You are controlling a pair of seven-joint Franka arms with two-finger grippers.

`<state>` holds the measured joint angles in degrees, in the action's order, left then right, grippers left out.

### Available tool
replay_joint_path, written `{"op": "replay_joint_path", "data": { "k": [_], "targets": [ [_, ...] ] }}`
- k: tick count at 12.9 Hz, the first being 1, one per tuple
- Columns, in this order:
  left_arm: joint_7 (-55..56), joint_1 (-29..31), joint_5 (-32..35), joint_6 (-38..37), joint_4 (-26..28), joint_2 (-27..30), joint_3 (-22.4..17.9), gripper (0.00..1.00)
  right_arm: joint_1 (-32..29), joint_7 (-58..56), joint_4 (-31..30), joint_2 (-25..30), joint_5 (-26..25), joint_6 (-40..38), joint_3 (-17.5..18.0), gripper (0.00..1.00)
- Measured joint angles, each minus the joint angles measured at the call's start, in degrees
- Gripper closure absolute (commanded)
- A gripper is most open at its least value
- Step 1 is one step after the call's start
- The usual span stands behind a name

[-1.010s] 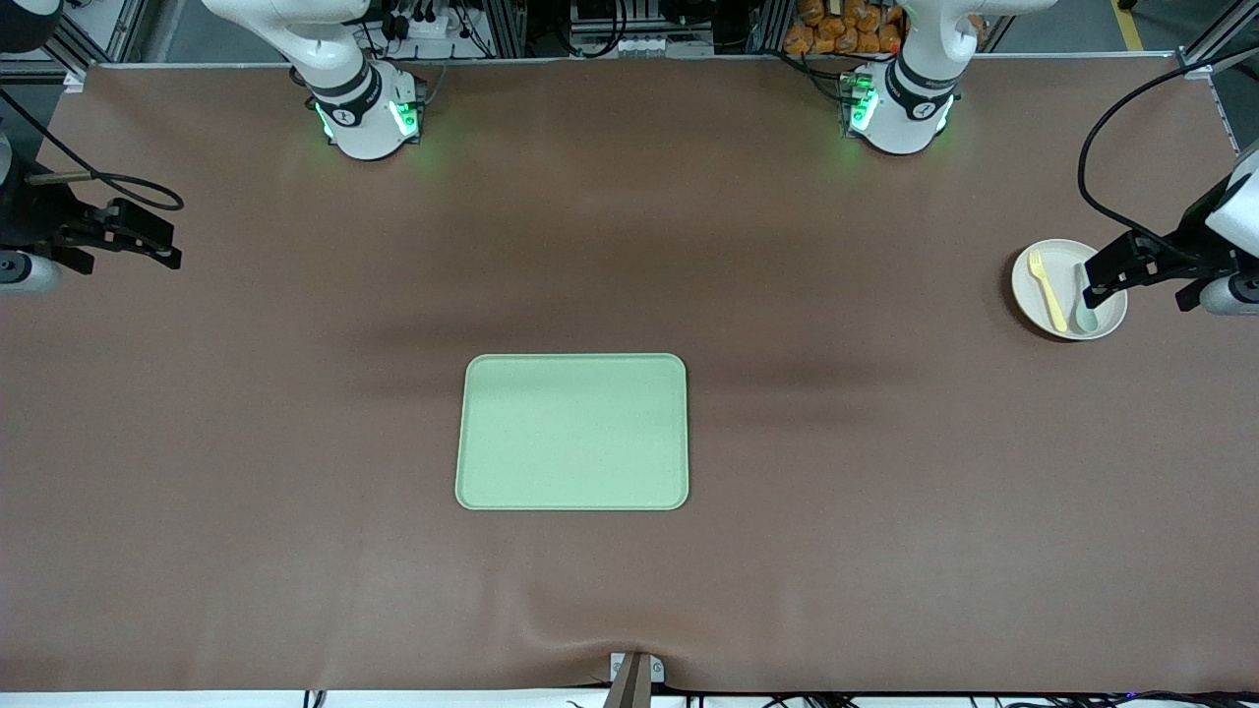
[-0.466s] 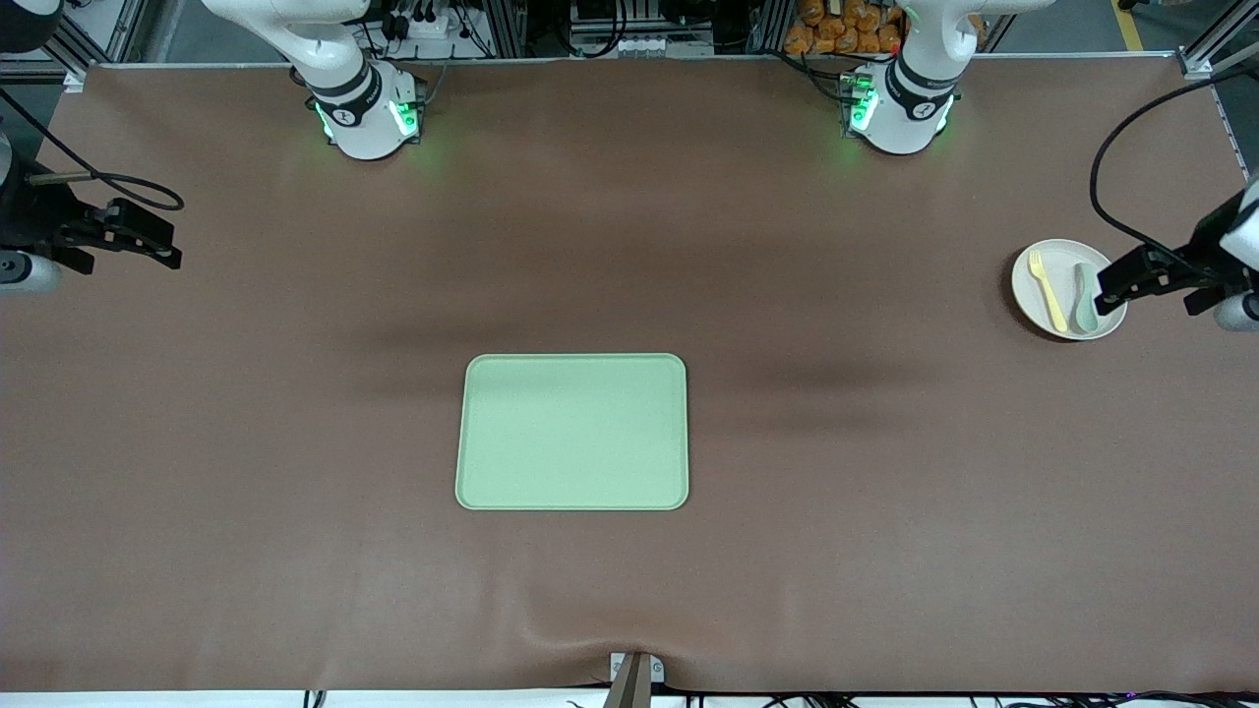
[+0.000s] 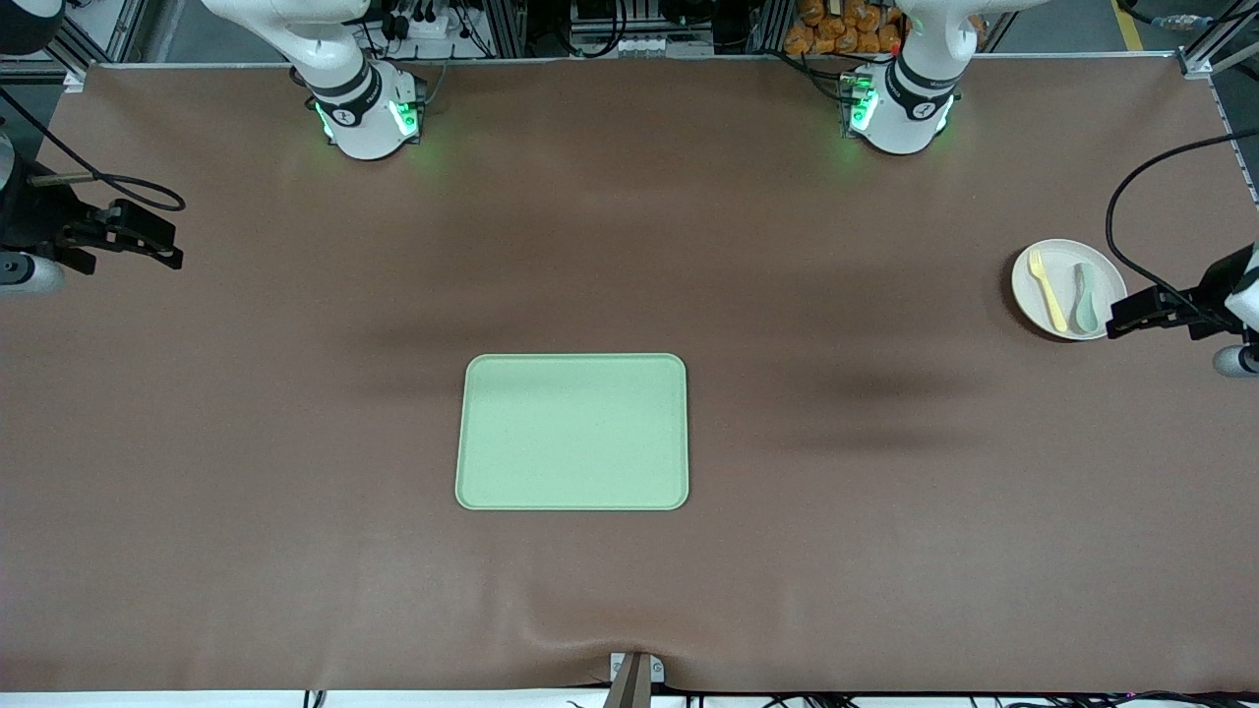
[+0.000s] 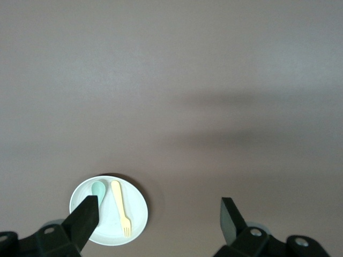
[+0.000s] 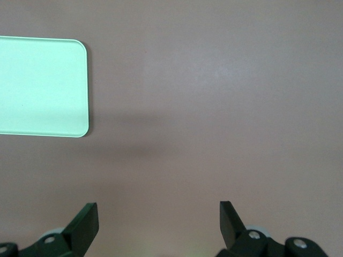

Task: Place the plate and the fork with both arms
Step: 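Move the left gripper down to the rim of the white plate, then close the left gripper on the white plate's rim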

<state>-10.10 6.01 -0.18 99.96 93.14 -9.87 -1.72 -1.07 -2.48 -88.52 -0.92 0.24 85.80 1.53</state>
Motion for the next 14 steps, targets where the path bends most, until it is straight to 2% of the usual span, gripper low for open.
{"op": "replay_joint_path", "data": {
  "k": [4,8,14],
  "targets": [
    [-11.8,8.7,-3.7,3.8,0.0,-6.9,-0.1,0.00,0.0,0.0,-0.1,0.0,0.0,0.0,0.0,0.00],
    [-20.5,13.9,-6.1,5.2,0.7,-12.3,0.0,0.00,0.0,0.0,-0.1,0.0,0.0,0.0,0.0,0.00],
    [-33.2,21.9,-8.7,11.2,7.2,-14.5,0.0,0.00,0.0,0.0,-0.1,0.0,0.0,-0.3,0.0,0.00]
  ]
}}
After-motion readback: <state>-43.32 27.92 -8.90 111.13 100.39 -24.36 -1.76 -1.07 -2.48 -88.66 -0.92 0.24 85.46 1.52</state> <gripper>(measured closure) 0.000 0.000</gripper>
